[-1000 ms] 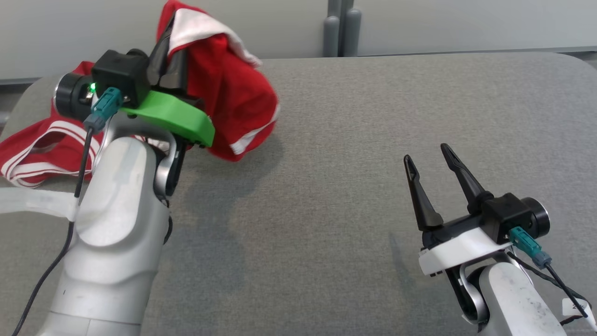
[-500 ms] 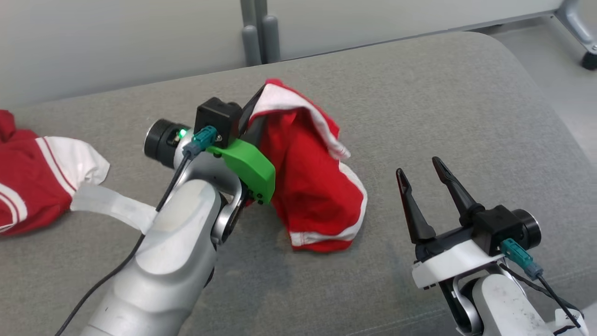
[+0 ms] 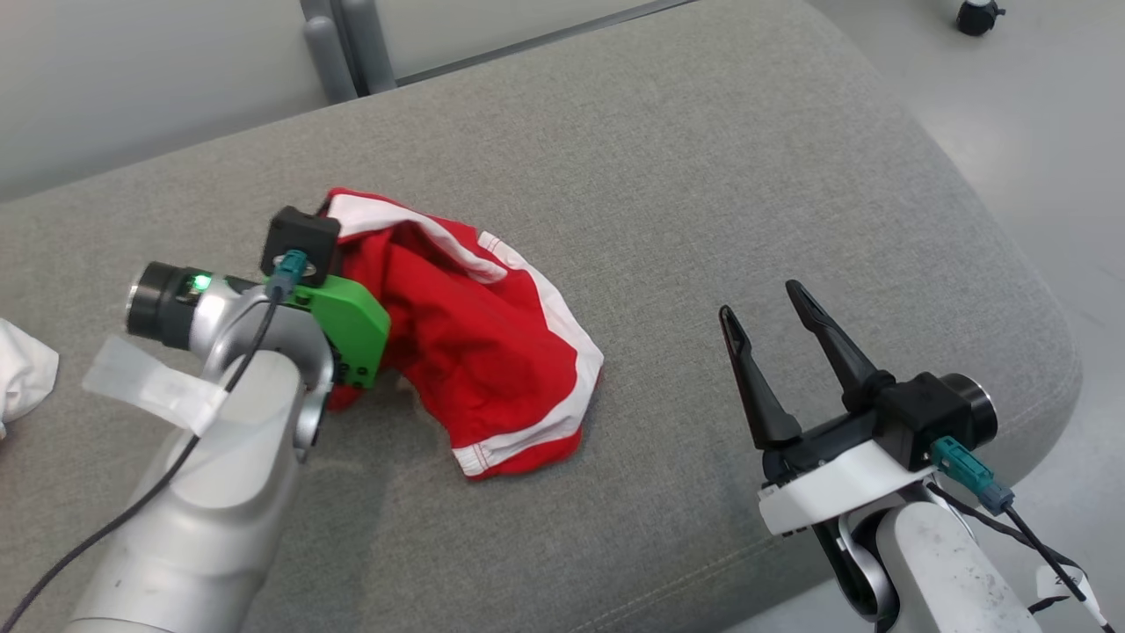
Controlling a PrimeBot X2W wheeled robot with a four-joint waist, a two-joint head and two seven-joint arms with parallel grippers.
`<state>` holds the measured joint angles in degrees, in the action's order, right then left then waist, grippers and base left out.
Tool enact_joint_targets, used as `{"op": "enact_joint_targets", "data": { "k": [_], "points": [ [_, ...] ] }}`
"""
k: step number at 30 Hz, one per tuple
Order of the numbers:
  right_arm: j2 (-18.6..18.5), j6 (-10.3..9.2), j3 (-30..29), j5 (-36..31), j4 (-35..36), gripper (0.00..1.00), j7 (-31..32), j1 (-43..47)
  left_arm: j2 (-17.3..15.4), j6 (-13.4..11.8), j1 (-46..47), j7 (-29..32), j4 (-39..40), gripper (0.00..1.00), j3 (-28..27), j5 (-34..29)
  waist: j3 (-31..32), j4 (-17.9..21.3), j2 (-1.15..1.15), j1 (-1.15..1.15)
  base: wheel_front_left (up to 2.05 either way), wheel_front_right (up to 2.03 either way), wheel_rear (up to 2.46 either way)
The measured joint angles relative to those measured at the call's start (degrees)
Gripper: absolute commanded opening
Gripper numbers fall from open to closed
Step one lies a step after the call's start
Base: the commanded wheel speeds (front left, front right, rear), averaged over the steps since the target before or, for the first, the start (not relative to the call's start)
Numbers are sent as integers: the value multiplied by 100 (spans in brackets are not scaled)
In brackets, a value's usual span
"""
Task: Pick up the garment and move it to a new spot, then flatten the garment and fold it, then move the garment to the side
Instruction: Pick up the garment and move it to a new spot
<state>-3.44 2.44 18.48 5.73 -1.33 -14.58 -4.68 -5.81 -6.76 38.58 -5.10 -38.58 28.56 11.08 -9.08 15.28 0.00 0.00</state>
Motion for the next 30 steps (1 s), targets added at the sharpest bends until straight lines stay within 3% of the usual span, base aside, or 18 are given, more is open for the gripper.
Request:
{"op": "enact_joint_targets", "data": {
  "k": [4,5,6,7,8,26,30],
  "points": [
    [8,-5,-70,40,-1,100,0,-3,-216,-8,90,-159,-224,0,-242,-179,-155,141,0,0,0,0,0],
    [7,-7,-90,41,-2,100,0,-5,-213,-8,112,-187,-272,20,-288,-176,-185,166,0,0,0,0,0],
    [8,-8,-100,44,-3,100,0,-10,-199,-8,131,-208,-330,49,-327,-174,-213,189,0,0,0,0,0],
    [8,-9,-107,48,-5,100,0,-13,-176,-8,137,-212,-364,96,-368,-170,-236,207,0,0,0,0,0],
    [8,-9,-111,48,-9,100,0,-14,-144,-8,137,-246,-390,100,-398,-170,-254,221,0,0,0,0,0],
    [18,-102,-280,48,-73,100,0,-86,337,-4,133,-414,-1049,100,-567,52,-181,-71,0,0,0,0,0],
    [14,-103,-365,48,-85,100,0,-74,377,131,53,-578,-967,100,-401,149,-86,-283,0,0,0,0,0]
  ]
}}
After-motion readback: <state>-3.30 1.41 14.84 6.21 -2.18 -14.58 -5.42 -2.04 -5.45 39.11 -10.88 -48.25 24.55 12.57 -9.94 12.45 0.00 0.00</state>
